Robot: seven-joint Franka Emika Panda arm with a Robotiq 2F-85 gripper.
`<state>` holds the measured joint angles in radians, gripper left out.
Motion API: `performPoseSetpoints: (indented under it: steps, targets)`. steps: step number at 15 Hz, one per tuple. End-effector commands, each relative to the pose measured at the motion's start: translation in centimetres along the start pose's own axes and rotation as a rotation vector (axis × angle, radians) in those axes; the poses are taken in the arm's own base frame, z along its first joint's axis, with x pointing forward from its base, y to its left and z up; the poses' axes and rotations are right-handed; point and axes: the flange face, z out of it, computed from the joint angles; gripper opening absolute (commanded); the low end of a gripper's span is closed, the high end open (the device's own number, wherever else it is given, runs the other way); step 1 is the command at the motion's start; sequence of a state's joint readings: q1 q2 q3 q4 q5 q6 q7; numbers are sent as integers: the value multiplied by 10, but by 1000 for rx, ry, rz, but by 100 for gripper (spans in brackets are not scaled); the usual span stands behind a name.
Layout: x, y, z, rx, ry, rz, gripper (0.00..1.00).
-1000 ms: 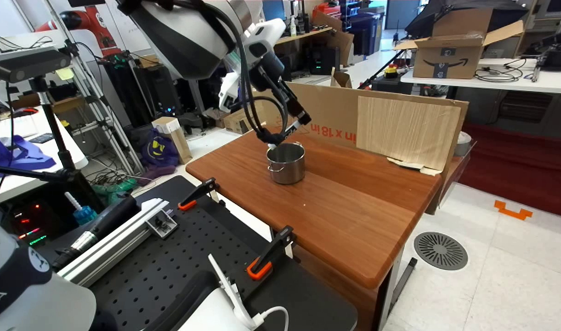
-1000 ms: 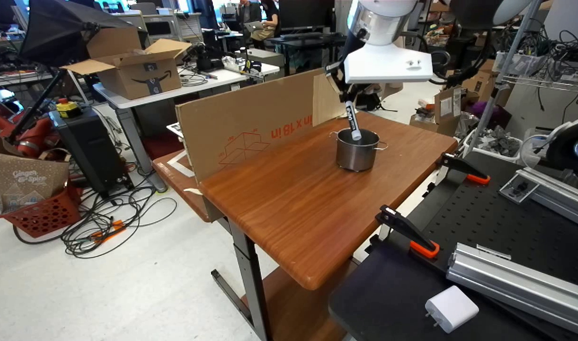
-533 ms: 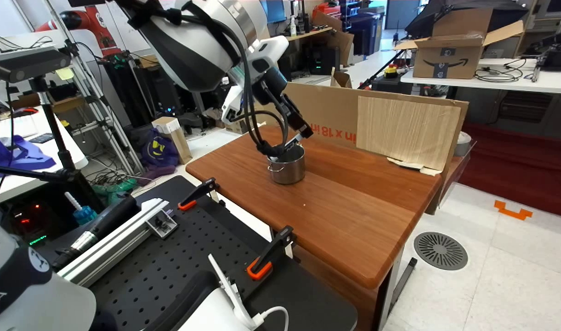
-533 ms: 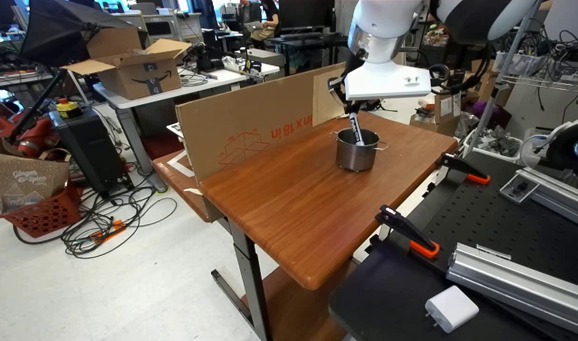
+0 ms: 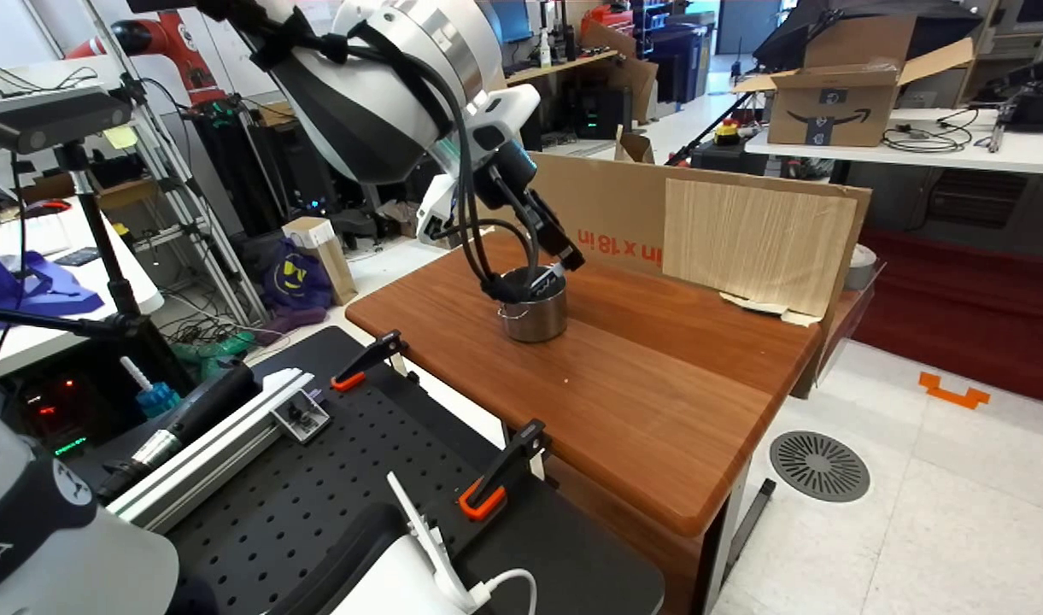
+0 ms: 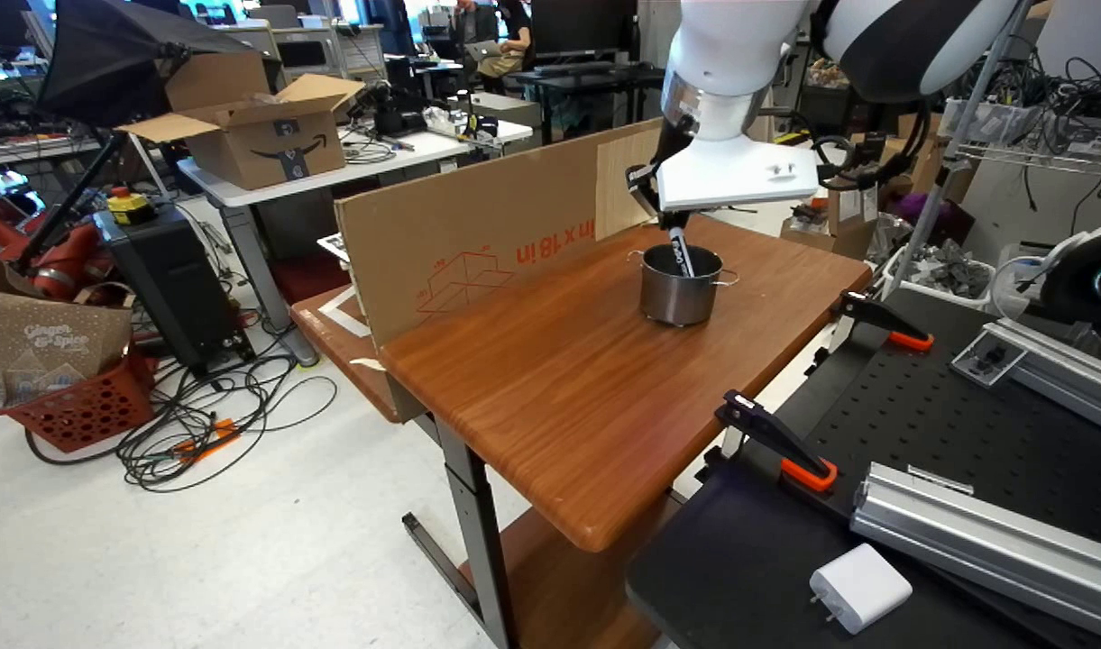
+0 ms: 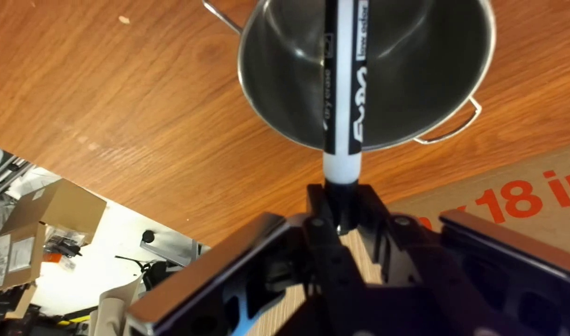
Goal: Put the marker in the pot
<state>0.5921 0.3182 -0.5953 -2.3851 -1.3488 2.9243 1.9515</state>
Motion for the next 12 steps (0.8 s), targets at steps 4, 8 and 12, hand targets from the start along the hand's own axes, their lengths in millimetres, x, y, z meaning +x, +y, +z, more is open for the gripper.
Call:
performPoseSetpoints:
  steps: [4,8,12]
  targets:
    - [0,-2,5,0,-4,9,73]
    - [2,-2,0,8,-4,8,100]
    - [8,3,-27,50,3,10,100]
